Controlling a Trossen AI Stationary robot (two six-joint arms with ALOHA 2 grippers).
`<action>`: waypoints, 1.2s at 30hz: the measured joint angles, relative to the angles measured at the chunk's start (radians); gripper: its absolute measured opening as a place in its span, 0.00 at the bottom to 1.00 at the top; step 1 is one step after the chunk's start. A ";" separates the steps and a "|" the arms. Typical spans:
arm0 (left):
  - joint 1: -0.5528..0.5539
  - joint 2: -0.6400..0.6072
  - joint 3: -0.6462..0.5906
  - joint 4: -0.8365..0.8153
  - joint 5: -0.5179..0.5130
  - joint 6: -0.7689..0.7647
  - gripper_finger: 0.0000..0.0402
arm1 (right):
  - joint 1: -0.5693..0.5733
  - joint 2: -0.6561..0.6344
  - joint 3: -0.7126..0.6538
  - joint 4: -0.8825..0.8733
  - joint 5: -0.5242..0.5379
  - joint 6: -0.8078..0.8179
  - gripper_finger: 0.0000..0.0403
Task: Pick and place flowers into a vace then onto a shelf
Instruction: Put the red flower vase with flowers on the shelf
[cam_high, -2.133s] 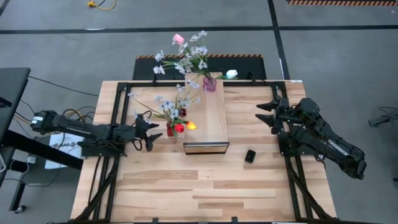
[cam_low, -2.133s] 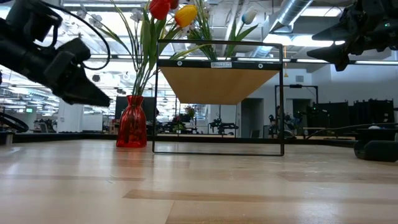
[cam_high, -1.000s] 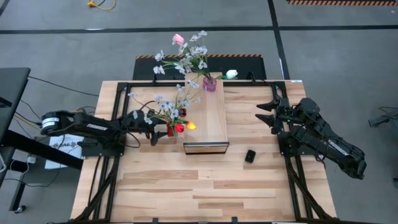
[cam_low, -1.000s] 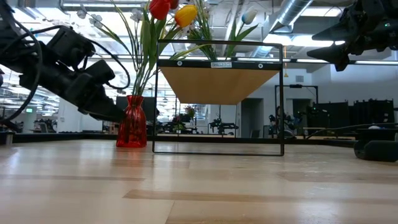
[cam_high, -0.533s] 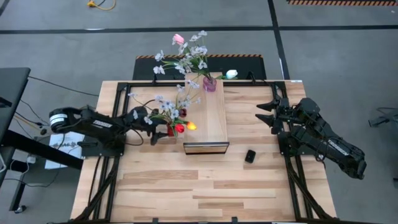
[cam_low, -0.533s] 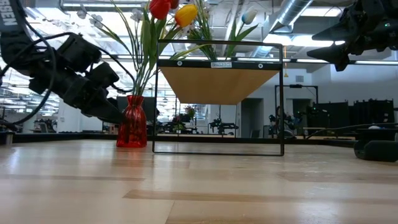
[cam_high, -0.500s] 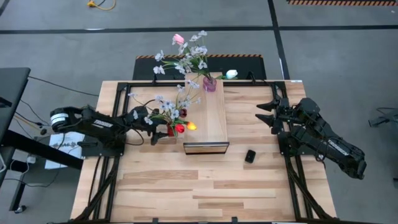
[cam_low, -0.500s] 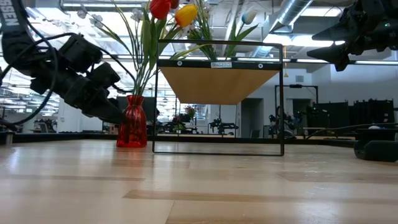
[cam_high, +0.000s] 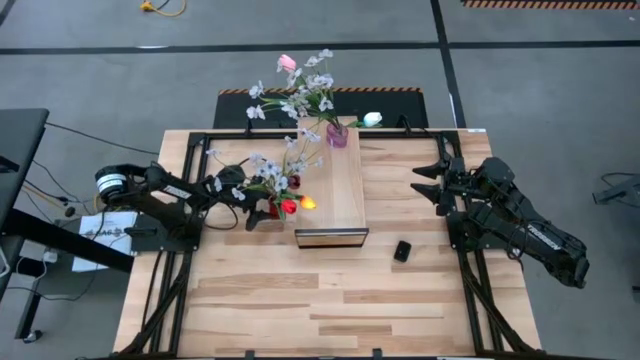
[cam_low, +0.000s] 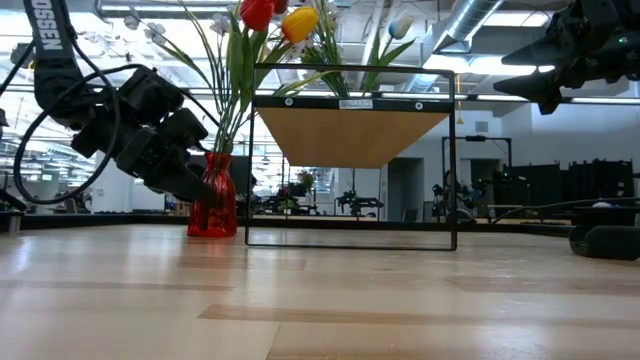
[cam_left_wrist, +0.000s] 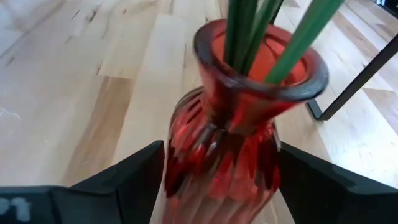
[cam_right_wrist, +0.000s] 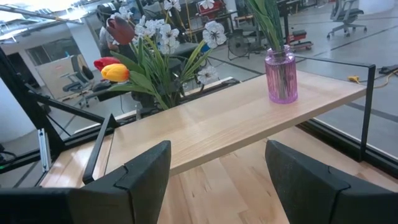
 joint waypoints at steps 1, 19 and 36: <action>0.002 0.000 0.000 -0.001 0.000 0.000 0.68 | 0.000 0.000 0.000 0.000 0.000 -0.001 0.63; 0.002 -0.003 0.001 -0.003 0.034 -0.027 0.56 | 0.000 0.000 0.000 0.000 0.000 -0.007 0.63; -0.045 -0.101 -0.001 -0.081 -0.002 -0.007 0.54 | 0.000 0.000 0.000 0.000 0.000 -0.007 0.63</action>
